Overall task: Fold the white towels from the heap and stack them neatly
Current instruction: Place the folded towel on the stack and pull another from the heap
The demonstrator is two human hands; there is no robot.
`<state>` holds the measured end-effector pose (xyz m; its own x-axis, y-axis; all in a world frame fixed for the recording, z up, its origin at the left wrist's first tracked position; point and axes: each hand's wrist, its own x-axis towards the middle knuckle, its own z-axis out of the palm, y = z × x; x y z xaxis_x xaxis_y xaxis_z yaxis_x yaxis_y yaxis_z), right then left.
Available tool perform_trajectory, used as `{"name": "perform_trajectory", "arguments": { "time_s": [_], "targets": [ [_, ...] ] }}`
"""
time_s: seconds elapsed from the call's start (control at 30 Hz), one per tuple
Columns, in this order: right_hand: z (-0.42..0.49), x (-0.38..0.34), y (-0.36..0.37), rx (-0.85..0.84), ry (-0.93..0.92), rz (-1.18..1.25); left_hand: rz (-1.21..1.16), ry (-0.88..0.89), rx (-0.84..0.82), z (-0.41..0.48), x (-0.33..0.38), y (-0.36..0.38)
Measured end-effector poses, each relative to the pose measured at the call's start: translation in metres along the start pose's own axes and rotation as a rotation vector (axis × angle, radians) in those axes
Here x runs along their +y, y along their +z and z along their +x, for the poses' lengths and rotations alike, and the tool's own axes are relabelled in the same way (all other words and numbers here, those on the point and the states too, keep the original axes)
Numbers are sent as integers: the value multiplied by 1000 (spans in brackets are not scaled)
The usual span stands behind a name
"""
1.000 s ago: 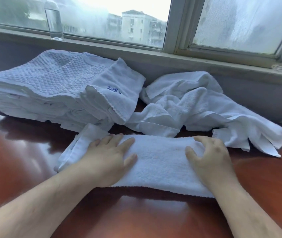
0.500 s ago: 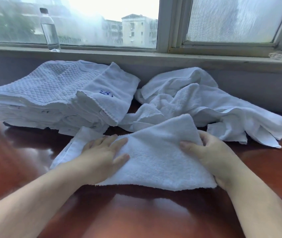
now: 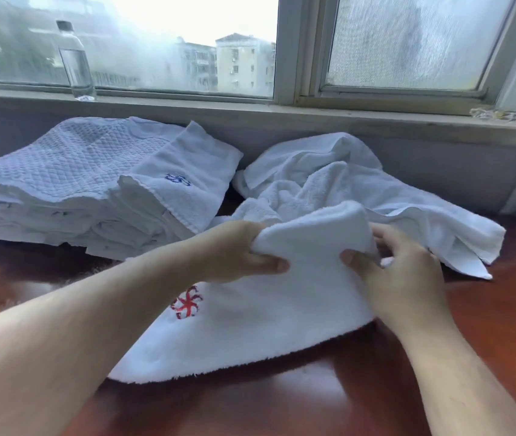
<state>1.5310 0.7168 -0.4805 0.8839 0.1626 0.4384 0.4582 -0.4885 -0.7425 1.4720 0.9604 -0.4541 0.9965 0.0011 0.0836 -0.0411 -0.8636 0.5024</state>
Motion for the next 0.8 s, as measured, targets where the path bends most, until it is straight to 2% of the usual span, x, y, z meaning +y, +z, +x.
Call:
{"name": "perform_trajectory", "arguments": {
  "time_s": [0.07,0.1,0.17,0.2,0.23,0.33,0.4,0.5,0.53,0.63,0.73,0.8],
  "targets": [
    [1,3,8,-26,114,-74,43,-128,30,4,1,8],
    [0,5,12,-39,178,-126,54,-249,35,5,1,11],
    [-1,6,17,-63,295,-207,-62,-518,-1,4,-1,8],
    [0,5,18,-91,335,-235,-126,-586,-46,1,-2,5],
    [0,5,18,-147,357,-258,-164,-579,-103,-1,-4,1],
    [-5,1,23,-358,377,-314,-154,-392,-214,-14,-16,5],
    [-10,-6,27,-400,351,-308,-212,-287,-85,-23,-28,21],
    [-19,-14,38,-416,333,-284,-456,-164,285,-34,-44,43],
    [-21,-17,42,-416,329,-291,-514,-135,342,-35,-48,46],
    [-25,-24,50,-389,315,-280,-603,-58,355,-35,-54,48],
    [-28,-26,55,-322,396,-5,-660,-54,336,-33,-58,47],
    [-25,-25,60,-307,550,412,-738,-100,243,-30,-62,42]
  ]
}}
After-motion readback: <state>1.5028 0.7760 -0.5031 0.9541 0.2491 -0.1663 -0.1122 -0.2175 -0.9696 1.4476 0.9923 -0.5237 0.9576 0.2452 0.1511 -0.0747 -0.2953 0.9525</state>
